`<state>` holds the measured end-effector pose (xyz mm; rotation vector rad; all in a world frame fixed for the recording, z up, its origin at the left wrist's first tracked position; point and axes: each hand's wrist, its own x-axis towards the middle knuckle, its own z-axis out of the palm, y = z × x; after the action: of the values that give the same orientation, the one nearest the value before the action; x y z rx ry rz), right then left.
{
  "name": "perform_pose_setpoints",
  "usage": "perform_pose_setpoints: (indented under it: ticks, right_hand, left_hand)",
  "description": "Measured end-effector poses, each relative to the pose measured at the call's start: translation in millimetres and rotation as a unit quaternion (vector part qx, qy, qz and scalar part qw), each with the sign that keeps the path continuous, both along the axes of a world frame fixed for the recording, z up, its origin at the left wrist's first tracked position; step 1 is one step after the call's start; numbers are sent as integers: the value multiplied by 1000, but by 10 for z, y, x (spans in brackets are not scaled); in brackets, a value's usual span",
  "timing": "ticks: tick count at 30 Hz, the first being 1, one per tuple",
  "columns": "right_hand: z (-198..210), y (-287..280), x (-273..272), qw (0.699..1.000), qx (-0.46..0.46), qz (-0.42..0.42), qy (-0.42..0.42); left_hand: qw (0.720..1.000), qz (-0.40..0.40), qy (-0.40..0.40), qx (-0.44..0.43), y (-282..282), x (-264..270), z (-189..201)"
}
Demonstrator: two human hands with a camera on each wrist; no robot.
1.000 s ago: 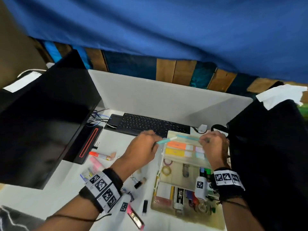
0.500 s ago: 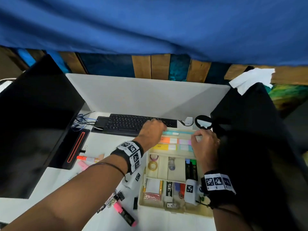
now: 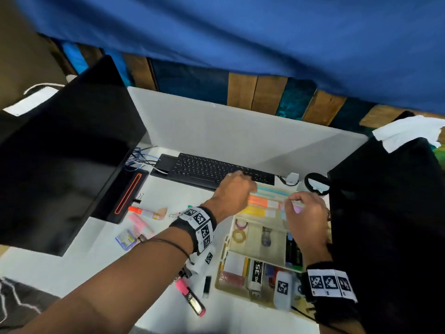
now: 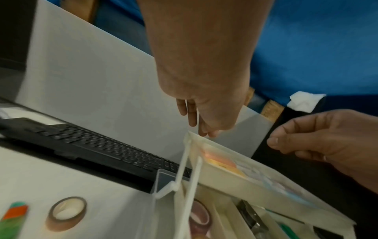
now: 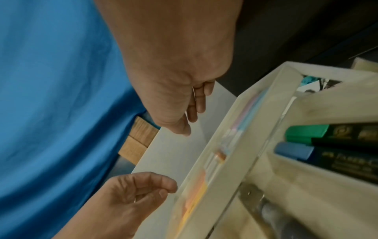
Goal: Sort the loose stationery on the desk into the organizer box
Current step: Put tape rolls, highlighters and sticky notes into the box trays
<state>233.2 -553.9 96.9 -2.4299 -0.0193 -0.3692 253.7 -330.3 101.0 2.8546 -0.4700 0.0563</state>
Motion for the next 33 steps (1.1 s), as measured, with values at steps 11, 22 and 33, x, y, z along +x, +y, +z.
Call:
perform_pose_setpoints:
  ticks: [11, 22, 33]
  right_hand:
    - [-186, 1439, -577, 970, 10, 239, 39]
    - [-847, 2479, -1246, 861, -157, 409, 258]
    - [-1091, 2325, -1266, 889, -182, 279, 314]
  left_hand:
    - [944, 275, 171, -65, 2098, -1241, -636]
    - [955, 247, 159, -38, 2835, -1286, -1298]
    - [974, 206, 94, -30, 2936, -1215, -1396]
